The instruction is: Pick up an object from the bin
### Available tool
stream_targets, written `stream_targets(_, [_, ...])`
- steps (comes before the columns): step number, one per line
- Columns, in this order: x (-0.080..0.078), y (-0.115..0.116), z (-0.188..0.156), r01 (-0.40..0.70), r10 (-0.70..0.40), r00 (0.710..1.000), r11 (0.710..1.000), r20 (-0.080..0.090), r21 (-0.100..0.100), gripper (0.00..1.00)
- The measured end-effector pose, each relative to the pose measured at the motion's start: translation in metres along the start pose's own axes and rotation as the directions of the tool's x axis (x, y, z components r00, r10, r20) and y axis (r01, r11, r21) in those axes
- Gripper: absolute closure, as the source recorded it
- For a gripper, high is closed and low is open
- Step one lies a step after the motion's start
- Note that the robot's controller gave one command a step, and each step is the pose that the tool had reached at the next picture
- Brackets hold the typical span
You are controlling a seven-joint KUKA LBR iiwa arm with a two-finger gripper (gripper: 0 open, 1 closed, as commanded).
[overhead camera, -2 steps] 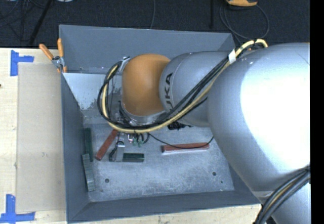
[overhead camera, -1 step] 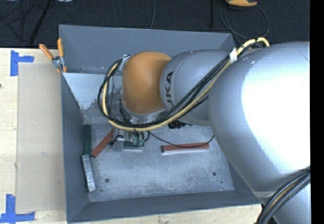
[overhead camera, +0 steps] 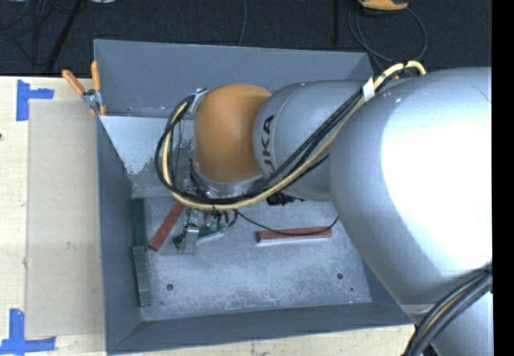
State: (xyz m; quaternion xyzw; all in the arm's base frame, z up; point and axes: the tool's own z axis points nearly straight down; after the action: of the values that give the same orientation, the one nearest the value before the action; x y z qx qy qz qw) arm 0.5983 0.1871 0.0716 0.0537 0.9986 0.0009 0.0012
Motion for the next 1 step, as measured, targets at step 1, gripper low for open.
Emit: stream_targets(1, [-0.0163,0.0024,0.0005,0.091,-0.091,0.996,0.996,0.000,0.000,0.00])
